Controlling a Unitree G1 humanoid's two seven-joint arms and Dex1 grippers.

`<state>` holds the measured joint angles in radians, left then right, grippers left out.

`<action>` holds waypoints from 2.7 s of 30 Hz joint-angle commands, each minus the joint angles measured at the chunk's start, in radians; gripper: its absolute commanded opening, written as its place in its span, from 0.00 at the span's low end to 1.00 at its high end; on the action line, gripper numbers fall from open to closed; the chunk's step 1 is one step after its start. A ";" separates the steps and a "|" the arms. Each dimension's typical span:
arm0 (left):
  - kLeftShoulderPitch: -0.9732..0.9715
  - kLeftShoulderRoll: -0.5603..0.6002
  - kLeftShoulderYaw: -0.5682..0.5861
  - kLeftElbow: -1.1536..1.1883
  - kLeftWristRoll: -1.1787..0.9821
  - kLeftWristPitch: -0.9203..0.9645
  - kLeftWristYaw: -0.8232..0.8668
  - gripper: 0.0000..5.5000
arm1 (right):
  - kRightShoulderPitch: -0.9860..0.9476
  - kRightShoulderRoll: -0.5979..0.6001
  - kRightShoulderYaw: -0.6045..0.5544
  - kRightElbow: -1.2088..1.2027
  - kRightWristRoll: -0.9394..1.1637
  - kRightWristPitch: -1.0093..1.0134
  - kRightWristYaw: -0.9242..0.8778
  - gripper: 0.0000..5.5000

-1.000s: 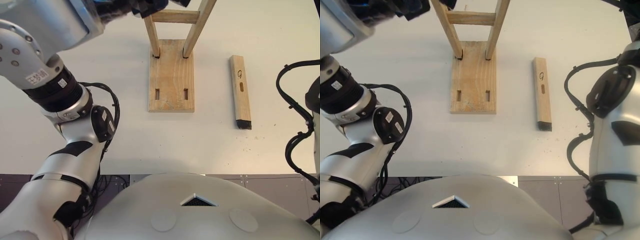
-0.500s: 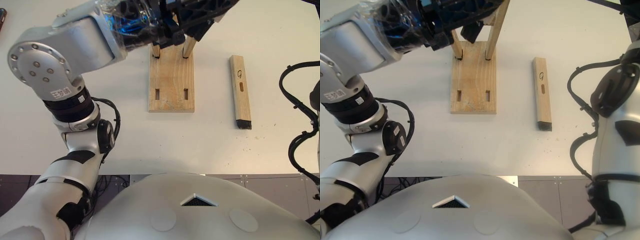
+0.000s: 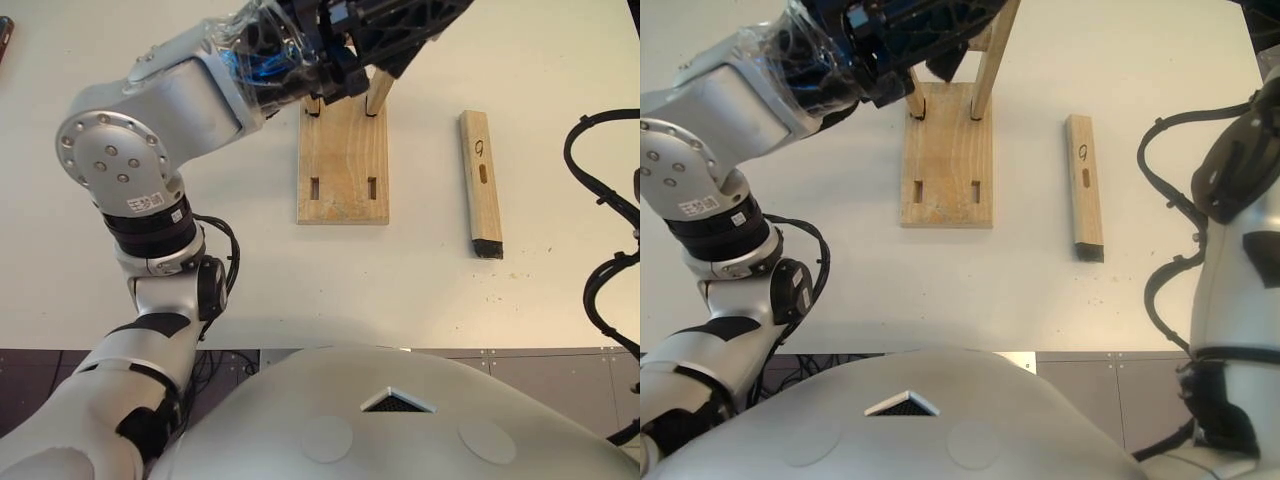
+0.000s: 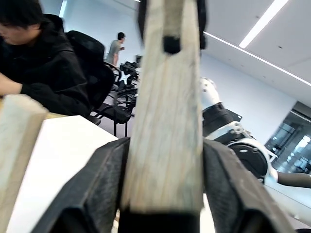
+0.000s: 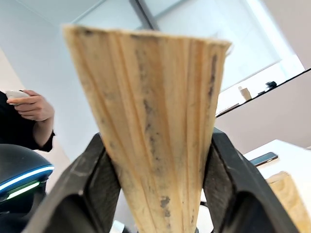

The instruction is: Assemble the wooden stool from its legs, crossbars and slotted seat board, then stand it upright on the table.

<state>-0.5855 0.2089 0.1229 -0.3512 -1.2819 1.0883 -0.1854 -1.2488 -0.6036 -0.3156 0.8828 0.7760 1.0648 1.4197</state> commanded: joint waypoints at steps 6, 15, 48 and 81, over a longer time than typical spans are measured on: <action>0.224 0.135 0.182 -0.028 -0.120 -0.022 0.103 0.66 | 0.260 0.040 -0.028 -0.293 -0.004 -0.133 -0.104 0.38; 0.286 0.226 0.234 0.174 -0.082 -0.047 0.084 0.66 | 0.724 0.153 0.019 -0.759 -0.020 -0.342 -0.199 0.38; 0.282 0.184 0.219 0.238 0.008 -0.029 0.083 0.66 | 0.837 -0.005 0.306 -0.781 -0.157 -0.611 -0.111 0.37; 0.344 0.120 0.220 0.189 0.028 -0.071 0.104 0.66 | 0.794 -0.127 0.304 -0.837 -0.152 -0.544 -0.030 0.37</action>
<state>-0.2466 0.3349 0.3475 -0.1571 -1.2677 1.0257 -0.0917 -0.4487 -0.7168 -0.0292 0.0661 0.6553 0.5163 1.3804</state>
